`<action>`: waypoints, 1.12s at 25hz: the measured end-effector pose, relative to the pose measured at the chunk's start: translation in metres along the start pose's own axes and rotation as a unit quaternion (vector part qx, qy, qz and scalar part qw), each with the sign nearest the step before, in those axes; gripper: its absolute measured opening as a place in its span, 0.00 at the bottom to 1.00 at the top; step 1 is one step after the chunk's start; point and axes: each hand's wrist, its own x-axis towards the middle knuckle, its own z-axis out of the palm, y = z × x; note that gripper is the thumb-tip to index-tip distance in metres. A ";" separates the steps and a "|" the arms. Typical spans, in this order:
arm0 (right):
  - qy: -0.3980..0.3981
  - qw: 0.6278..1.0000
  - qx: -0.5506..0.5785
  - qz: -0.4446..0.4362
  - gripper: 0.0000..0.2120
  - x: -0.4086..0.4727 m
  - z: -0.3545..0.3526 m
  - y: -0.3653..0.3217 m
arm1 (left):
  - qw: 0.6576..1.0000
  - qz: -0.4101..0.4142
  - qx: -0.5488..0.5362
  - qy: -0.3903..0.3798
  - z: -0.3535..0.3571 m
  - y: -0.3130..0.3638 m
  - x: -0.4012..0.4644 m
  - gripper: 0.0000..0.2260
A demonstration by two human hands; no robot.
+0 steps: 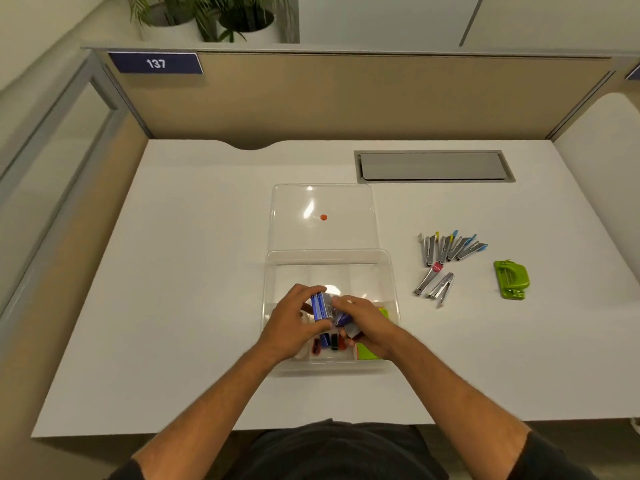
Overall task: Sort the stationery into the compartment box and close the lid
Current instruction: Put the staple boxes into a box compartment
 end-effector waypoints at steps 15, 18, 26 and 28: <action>0.059 0.998 -0.024 -0.010 0.08 0.015 0.005 -0.001 | 0.972 -0.037 0.231 0.031 -0.056 -0.055 0.037 0.21; 0.071 0.997 -0.013 -0.004 0.09 0.013 -0.002 0.002 | 0.949 -0.019 0.315 -0.018 -0.058 -0.065 0.056 0.20; 0.081 0.997 0.011 -0.005 0.09 0.013 -0.006 0.004 | 0.905 -0.039 0.418 -0.066 -0.054 -0.079 0.078 0.27; 0.082 0.997 0.012 -0.005 0.09 0.014 -0.006 0.003 | 0.905 -0.040 0.417 -0.071 -0.055 -0.082 0.079 0.26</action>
